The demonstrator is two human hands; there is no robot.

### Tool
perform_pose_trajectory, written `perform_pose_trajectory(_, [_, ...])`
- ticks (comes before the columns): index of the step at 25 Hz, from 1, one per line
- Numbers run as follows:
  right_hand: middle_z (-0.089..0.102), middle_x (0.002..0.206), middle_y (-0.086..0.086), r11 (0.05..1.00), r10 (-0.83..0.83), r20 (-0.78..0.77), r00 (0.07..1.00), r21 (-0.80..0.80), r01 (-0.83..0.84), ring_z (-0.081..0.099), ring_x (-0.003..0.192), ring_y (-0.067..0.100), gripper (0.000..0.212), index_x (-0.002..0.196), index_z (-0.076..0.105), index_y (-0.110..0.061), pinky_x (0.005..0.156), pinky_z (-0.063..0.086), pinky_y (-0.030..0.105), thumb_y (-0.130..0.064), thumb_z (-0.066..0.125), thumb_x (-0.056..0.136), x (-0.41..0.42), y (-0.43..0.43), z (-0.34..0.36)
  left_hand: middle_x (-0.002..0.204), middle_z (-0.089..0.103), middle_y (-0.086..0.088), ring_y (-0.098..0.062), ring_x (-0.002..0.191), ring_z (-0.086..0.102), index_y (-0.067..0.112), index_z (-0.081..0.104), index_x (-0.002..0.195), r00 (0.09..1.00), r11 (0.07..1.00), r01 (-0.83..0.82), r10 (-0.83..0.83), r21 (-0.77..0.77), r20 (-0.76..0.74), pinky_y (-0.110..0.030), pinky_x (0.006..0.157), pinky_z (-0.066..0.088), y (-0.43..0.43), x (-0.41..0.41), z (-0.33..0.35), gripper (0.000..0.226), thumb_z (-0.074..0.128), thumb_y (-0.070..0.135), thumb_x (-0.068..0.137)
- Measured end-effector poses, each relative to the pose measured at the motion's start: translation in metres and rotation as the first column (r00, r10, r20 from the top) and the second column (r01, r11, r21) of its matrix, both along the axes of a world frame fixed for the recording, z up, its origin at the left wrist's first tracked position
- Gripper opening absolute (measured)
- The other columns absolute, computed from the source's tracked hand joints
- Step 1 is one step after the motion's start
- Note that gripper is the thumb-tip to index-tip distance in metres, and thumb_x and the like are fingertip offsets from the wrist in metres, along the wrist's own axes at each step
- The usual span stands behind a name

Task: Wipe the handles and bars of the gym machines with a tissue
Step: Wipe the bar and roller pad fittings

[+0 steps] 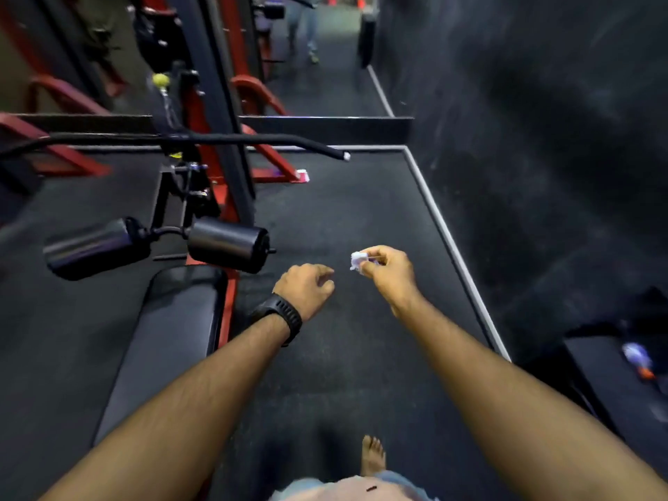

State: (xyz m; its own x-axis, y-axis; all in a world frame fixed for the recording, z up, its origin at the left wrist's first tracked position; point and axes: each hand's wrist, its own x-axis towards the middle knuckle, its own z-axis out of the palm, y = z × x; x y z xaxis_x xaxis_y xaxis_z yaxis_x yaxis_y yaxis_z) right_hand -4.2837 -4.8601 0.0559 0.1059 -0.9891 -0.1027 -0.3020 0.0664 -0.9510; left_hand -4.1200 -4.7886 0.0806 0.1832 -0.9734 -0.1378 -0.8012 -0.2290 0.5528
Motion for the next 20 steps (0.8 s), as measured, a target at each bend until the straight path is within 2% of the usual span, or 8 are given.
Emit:
perform_pose_trajectory(2, [0.075,0.075,-0.004,0.995,0.099,-0.004,0.995,-0.011,-0.099,0.065,0.076,0.009,0.004,0.077,0.075,-0.022,0.084,0.057,0.043,-0.019,0.077,0.079,0.022,-0.054,0.011,0.117,0.071,0.003,-0.021,0.112,0.064,0.030,0.068,0.123,0.995,0.995,-0.102,0.102,-0.011,-0.013,-0.035,0.097,0.050,-0.036,0.014,0.003,0.035,0.059,0.032,0.089])
perform_pose_trajectory(5, [0.074,0.074,-0.006,0.970,0.241,-0.017,0.970,0.019,-0.241,0.065,0.078,0.009,0.013,0.079,0.074,-0.021,0.085,0.057,0.040,-0.009,0.072,0.081,0.070,-0.119,0.014,0.117,0.071,0.001,-0.023,0.110,0.065,0.034,0.067,0.122,0.960,0.960,-0.280,0.280,0.003,0.015,-0.035,0.095,0.051,-0.075,0.048,0.001,0.035,0.058,0.035,0.089])
perform_pose_trajectory(9, [0.076,0.082,-0.005,0.900,0.435,-0.048,0.899,0.002,-0.435,0.070,0.086,0.016,0.008,0.084,0.076,-0.020,0.086,0.059,0.044,-0.019,0.072,0.077,0.155,-0.207,0.002,0.111,0.072,-0.004,-0.029,0.106,0.065,0.035,0.069,0.119,0.868,0.868,-0.495,0.496,-0.036,0.024,-0.038,0.089,0.053,-0.143,0.118,-0.013,0.033,0.058,0.035,0.088])
perform_pose_trajectory(14, [0.074,0.080,-0.006,0.818,0.563,-0.148,0.813,-0.040,-0.574,0.060,0.071,0.004,0.012,0.085,0.077,-0.021,0.075,0.055,0.031,-0.013,0.069,0.079,0.264,-0.305,0.001,0.116,0.071,-0.003,-0.025,0.109,0.064,0.032,0.068,0.121,0.800,0.799,-0.599,0.596,-0.046,-0.061,-0.035,0.092,0.052,-0.241,0.198,-0.030,0.033,0.059,0.037,0.090])
perform_pose_trajectory(17, [0.073,0.082,-0.006,0.740,0.637,-0.234,0.734,-0.082,-0.668,0.056,0.066,-0.004,0.017,0.089,0.076,-0.021,0.065,0.046,0.015,-0.008,0.067,0.083,0.329,-0.364,0.015,0.118,0.070,-0.001,-0.022,0.109,0.064,0.032,0.067,0.124,0.759,0.754,-0.651,0.651,-0.088,-0.034,-0.029,0.088,0.049,-0.297,0.248,-0.024,0.034,0.058,0.037,0.092])
perform_pose_trajectory(20, [0.073,0.081,-0.002,0.698,0.672,-0.252,0.696,-0.098,-0.709,0.055,0.066,-0.001,0.013,0.090,0.077,-0.016,0.060,0.042,0.008,-0.007,0.067,0.086,0.381,-0.414,0.019,0.121,0.070,0.003,-0.020,0.111,0.063,0.031,0.067,0.125,0.727,0.721,-0.681,0.687,-0.129,0.000,-0.028,0.090,0.046,-0.336,0.288,-0.019,0.033,0.057,0.035,0.094])
